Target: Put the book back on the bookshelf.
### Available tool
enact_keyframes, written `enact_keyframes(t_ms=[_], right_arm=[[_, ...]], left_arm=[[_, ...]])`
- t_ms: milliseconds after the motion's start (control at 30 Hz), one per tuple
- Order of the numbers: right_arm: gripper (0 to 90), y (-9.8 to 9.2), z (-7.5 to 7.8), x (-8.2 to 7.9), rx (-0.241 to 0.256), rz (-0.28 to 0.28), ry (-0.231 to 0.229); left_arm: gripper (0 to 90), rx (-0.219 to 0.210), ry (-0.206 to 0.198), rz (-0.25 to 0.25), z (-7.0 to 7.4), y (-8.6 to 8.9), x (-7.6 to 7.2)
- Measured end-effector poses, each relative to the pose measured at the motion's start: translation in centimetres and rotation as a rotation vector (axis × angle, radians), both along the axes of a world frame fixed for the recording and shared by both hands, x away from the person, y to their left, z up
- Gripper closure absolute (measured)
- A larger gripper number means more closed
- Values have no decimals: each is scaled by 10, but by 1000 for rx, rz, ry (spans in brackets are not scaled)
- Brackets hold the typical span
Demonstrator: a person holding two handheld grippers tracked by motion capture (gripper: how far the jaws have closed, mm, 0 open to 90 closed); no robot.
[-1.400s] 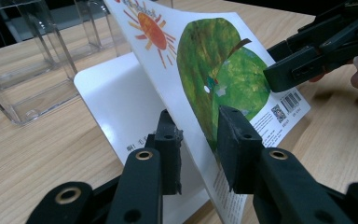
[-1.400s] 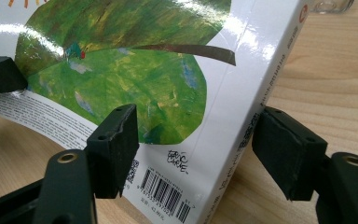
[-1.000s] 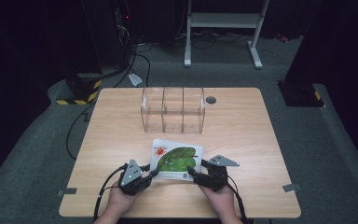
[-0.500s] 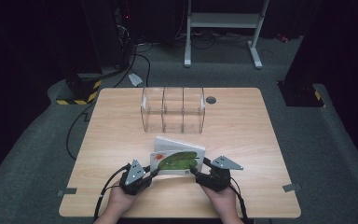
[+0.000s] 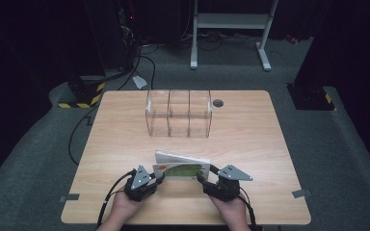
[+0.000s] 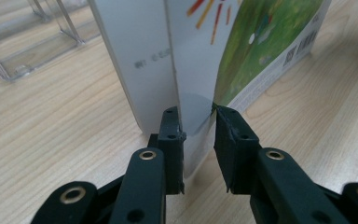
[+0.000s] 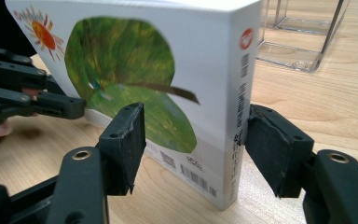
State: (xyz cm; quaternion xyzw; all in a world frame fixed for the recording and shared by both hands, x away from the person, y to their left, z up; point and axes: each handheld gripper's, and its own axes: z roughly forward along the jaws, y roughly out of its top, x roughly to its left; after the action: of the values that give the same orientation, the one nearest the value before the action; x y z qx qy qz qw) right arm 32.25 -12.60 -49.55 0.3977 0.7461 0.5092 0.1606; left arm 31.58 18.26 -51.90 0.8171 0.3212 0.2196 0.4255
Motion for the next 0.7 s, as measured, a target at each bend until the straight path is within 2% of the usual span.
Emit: enact_keyframes(t_ms=[200,300,433,533,633,700], right_arm=[[389,-3,1,-1,2,11,-13],[382,-4,3,-2,-10,14,-35],[352,-7,7,1,-12,8,-52],[318,-6,10,4,-20,17,-63],[259,-2,13,7,-22,38,-82],[251,1,14,9,-14,54,-94]], left_arm=[[714,-3,-2,3,-1,0,0],[706,-3,-5,10,-2,1,0],[653,-16,7,41,-3,8,1],[560,-32,20,51,-3,11,1],[506,-65,31,86,-2,20,-2],[485,-69,29,98,-1,25,-4]])
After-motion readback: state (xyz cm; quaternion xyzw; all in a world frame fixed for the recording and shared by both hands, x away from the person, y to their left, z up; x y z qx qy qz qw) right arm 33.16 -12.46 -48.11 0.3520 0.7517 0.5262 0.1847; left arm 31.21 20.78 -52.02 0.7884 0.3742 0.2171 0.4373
